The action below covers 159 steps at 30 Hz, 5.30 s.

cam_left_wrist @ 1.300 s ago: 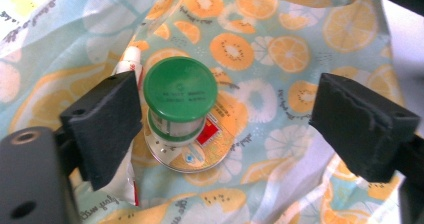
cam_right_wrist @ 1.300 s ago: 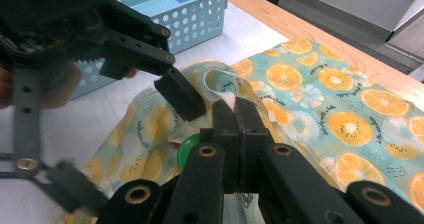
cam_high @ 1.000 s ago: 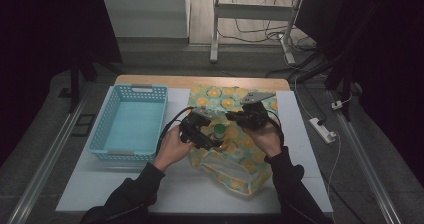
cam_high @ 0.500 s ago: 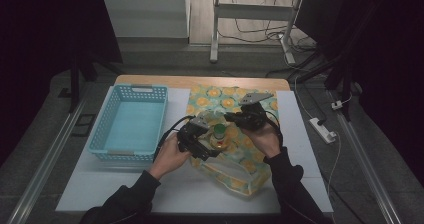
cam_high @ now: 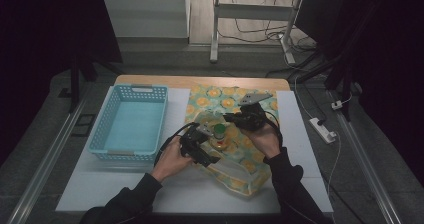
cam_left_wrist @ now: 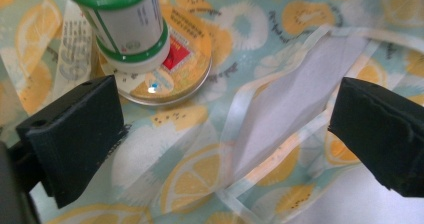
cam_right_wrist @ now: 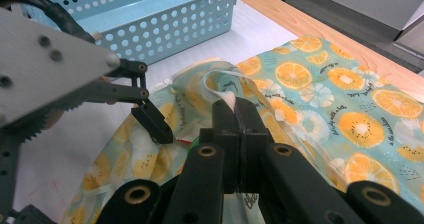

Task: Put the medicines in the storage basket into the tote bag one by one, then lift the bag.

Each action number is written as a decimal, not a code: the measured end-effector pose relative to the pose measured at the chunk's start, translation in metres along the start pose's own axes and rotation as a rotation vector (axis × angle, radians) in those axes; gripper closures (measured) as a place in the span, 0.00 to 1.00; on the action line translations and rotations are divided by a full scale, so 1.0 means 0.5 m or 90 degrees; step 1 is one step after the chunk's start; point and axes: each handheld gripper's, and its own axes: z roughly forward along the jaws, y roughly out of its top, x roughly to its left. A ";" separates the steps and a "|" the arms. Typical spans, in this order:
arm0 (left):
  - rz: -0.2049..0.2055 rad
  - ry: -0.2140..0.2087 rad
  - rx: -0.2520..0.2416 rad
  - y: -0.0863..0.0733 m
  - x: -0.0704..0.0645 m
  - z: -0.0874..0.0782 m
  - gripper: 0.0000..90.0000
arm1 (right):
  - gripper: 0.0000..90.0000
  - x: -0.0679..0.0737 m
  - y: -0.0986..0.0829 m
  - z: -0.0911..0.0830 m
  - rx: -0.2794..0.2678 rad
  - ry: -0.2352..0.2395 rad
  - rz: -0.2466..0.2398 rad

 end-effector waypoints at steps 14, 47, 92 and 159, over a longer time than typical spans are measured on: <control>0.021 0.045 0.055 -0.016 -0.001 0.031 0.38 | 1.00 0.001 0.000 0.004 0.004 0.001 -0.003; 0.021 0.048 0.017 0.010 -0.020 -0.045 0.99 | 1.00 0.004 0.004 -0.003 0.002 0.006 -0.008; -0.104 -0.067 -0.108 0.090 0.042 -0.235 0.99 | 1.00 0.054 0.096 -0.075 0.011 0.066 -0.040; -0.097 0.005 -0.322 0.303 0.105 -0.538 0.99 | 1.00 0.060 0.407 -0.255 -0.115 -0.066 -0.124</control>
